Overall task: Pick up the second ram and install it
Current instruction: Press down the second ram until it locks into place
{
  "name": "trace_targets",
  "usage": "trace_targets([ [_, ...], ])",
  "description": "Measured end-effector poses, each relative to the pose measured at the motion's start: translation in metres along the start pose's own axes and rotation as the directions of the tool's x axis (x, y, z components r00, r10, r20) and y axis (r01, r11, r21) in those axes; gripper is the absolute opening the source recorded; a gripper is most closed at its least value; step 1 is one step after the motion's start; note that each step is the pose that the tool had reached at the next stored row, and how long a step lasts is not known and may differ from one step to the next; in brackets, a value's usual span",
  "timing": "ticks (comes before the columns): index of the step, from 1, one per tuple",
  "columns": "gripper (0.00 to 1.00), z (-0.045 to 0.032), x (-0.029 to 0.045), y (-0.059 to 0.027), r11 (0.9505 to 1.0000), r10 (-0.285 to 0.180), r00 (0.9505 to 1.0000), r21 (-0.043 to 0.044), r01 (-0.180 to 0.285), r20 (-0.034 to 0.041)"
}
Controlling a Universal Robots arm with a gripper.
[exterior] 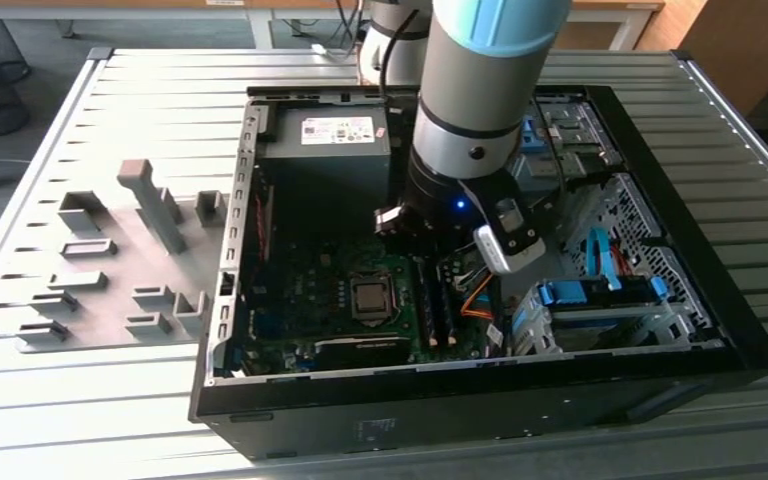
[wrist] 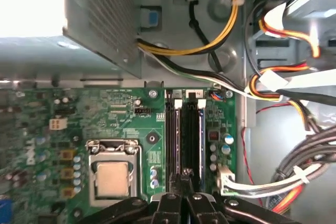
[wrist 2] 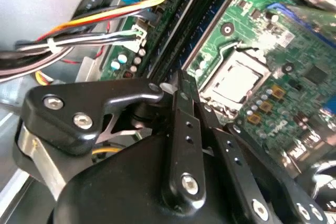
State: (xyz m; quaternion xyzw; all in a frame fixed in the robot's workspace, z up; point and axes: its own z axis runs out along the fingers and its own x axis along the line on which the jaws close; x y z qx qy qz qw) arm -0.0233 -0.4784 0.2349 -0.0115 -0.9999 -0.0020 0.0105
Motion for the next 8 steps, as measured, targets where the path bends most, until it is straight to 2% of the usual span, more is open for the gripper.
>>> trace_targets([
  [2,0.11,-0.0048,0.0001,0.0000,1.0000,0.000,1.0000,0.0001,0.000,-0.0001],
  [8,0.11,-0.0049,0.0001,0.0000,1.0000,0.000,1.0000,-0.0011,0.000,-0.0001],
])
